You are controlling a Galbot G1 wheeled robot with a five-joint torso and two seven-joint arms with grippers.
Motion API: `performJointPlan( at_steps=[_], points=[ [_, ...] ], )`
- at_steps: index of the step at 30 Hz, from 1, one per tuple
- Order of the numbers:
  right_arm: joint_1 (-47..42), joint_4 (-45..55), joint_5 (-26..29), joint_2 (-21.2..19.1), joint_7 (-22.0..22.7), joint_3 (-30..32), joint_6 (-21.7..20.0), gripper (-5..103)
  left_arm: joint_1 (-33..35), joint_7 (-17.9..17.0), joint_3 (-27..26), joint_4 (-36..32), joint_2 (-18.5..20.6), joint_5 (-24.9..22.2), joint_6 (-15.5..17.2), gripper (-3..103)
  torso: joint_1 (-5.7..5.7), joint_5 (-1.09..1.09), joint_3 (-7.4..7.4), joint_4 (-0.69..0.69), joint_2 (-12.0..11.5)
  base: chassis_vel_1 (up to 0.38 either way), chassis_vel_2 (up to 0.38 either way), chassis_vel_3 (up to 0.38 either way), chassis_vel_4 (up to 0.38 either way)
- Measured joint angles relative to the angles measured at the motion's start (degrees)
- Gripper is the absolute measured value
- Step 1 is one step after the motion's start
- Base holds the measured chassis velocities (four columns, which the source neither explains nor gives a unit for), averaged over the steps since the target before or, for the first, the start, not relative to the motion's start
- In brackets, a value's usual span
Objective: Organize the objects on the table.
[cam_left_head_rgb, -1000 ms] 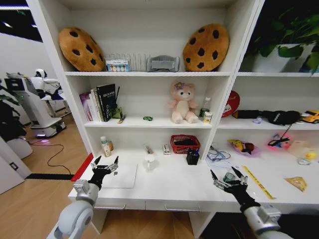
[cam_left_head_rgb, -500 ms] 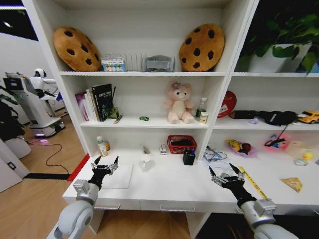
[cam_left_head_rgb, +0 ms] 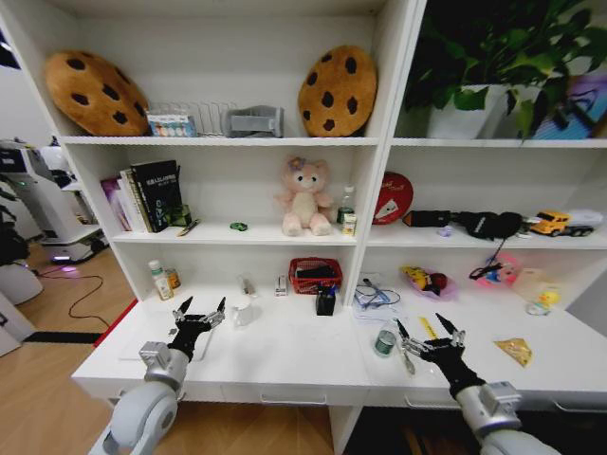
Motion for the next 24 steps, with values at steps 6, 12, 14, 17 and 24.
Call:
performJointPlan(
  at_steps=[6, 12, 14, 17, 24],
  points=[
    [0.51, 0.16, -0.92, 0.01, 0.93, -0.91, -0.93, 100, 0.00, 0.02, 0.01, 0.00, 0.00, 0.00, 0.00, 100, 0.00, 0.02, 0.00, 0.00, 0.00, -0.240, -0.243, 0.236, 0.243],
    [0.41, -0.32, -1.39, -0.04, 1.33, -2.22, -0.93, 100, 0.00, 0.02, 0.01, 0.00, -0.01, 0.00, 0.00, 100, 0.00, 0.01, 0.00, 0.00, 0.00, -0.129, -0.141, 0.148, 0.111],
    [0.63, -2.29, -0.28, -1.56, -4.18, -4.36, -2.18, 100, 0.00, 0.02, 0.01, 0.00, 0.00, 0.00, 0.00, 100, 0.00, 0.00, 0.00, -0.01, 0.00, -0.014, -0.027, 0.032, -0.003],
    [1.20, -4.00, 0.74, -2.64, -9.24, -5.84, -3.36, 100, 0.00, 0.02, 0.00, 0.00, -0.01, 0.00, 0.00, 100, 0.00, -0.05, 0.00, 0.02, 0.00, 0.046, 0.046, -0.022, -0.034],
    [4.14, -9.11, 0.68, -4.83, -16.58, -8.64, -7.76, 100, 0.00, 0.00, 0.00, 0.00, 0.00, 0.00, 0.00, 100, 0.00, -0.01, 0.00, -0.01, 0.00, 0.028, 0.026, -0.017, -0.021]
  ],
)
